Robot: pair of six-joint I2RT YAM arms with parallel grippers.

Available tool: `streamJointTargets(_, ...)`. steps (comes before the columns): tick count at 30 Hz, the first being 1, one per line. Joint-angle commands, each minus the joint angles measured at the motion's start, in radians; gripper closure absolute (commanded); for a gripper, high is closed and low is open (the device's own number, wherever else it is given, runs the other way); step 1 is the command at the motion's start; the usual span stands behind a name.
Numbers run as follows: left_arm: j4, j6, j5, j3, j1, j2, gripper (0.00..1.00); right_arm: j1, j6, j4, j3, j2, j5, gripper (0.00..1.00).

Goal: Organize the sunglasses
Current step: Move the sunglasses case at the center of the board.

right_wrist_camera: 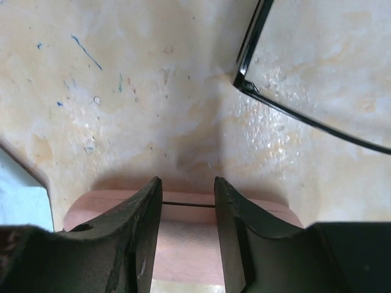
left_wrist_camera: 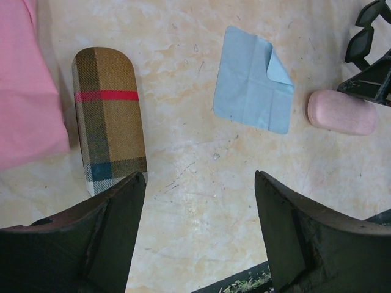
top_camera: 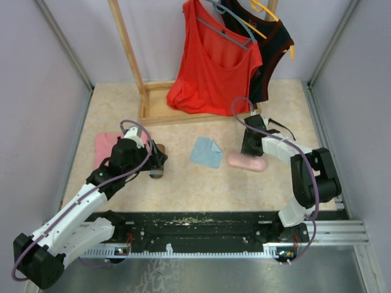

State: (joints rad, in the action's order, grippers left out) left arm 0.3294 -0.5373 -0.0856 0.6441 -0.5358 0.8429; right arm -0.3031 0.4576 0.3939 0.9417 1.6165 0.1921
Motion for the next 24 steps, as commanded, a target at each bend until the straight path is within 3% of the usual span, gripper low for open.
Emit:
streamJointTargets(1, -0.024, 0.014, 0.026, -0.008, 0.005, -0.002, 0.22, 0.005, 0.022, 0.041, -0.032, -0.082, -0.014, 0.6)
streamJointTargets(11, -0.047, 0.011, 0.062, -0.017, 0.005, 0.006, 0.22, 0.005, 0.073, 0.102, -0.148, -0.204, -0.069, 0.6)
streamJointTargets(24, -0.056, 0.003, 0.079, -0.031, 0.005, 0.002, 0.22, -0.04, 0.161, 0.105, -0.308, -0.5, -0.187, 0.59)
